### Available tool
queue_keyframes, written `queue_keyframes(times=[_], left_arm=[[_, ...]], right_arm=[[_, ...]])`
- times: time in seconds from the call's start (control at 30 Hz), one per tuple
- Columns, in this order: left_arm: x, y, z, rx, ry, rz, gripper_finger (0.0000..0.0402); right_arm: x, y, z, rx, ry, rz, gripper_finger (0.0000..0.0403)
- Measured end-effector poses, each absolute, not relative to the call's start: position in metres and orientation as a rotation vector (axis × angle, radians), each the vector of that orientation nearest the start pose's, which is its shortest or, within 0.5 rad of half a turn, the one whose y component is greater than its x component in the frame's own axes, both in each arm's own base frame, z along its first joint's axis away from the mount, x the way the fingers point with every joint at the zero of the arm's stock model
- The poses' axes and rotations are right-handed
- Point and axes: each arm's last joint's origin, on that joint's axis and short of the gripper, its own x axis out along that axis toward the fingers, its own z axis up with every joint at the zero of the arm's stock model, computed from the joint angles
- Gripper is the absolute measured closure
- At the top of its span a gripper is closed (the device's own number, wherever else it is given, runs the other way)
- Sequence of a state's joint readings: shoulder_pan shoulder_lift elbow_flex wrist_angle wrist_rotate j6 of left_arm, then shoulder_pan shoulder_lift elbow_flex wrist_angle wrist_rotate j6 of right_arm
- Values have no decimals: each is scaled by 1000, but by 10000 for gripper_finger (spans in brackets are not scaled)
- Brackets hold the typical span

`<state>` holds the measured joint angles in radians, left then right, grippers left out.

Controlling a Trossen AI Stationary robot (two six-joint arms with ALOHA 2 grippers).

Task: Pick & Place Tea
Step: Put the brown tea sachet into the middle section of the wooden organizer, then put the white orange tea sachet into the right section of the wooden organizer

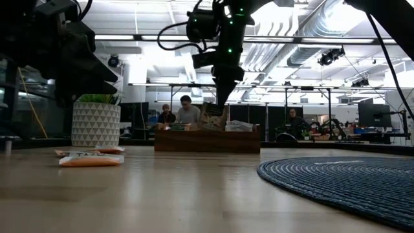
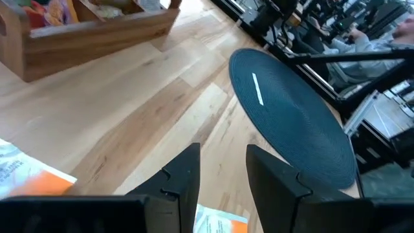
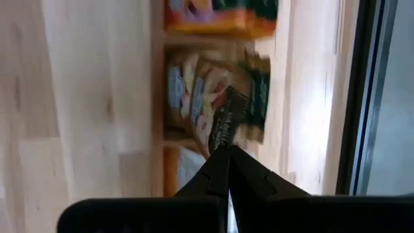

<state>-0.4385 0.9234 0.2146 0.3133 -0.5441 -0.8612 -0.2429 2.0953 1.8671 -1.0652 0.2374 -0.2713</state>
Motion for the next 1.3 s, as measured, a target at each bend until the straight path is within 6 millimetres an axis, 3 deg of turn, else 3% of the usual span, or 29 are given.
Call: queue_keyframes(times=[0.67,1.3], left_arm=[[161,-59,164,-665,281,242,278],[161,-59,164,-665,281,243,278]], right_arm=[[422,-112,244,-233,1285,-165,402],[418,-112,243,-229,1326,-168,398]])
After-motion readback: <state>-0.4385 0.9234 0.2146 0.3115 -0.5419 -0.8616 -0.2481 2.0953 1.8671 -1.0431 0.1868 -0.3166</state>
